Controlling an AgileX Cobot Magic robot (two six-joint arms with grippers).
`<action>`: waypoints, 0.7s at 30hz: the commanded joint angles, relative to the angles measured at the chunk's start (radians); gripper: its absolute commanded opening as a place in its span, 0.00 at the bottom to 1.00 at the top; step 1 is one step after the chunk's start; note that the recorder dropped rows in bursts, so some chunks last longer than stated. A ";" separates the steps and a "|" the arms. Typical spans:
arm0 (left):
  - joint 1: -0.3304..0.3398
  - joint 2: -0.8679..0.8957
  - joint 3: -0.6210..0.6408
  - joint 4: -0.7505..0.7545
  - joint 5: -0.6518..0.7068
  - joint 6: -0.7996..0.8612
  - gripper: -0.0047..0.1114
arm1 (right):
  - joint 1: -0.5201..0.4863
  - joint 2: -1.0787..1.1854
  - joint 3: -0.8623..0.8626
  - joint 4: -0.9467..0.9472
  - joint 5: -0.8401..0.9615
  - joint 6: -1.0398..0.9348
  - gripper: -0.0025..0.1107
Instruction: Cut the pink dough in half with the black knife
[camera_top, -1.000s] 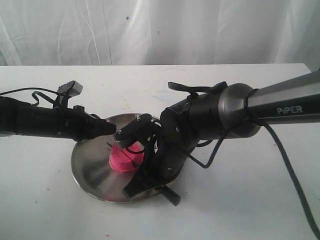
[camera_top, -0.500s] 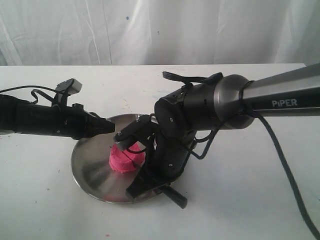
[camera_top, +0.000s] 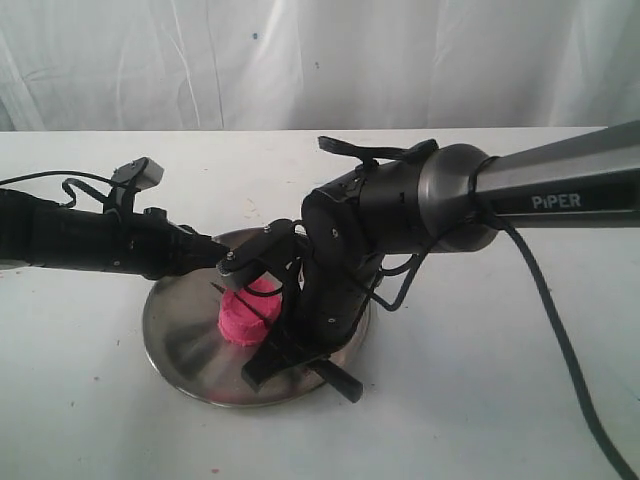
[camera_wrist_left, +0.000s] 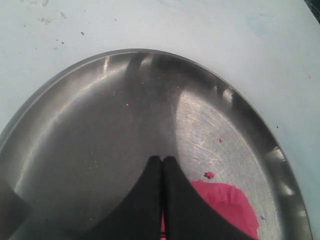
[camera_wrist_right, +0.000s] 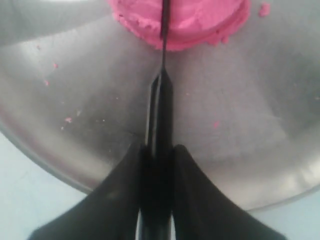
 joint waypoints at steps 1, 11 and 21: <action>0.000 -0.010 -0.002 -0.005 0.020 -0.007 0.04 | 0.002 0.019 -0.037 -0.010 -0.006 -0.007 0.02; 0.000 -0.010 -0.002 -0.005 0.020 -0.007 0.04 | 0.002 0.064 -0.090 -0.010 0.098 -0.038 0.02; 0.000 -0.009 -0.002 0.104 -0.026 -0.088 0.04 | 0.002 0.067 -0.105 -0.010 0.115 -0.041 0.02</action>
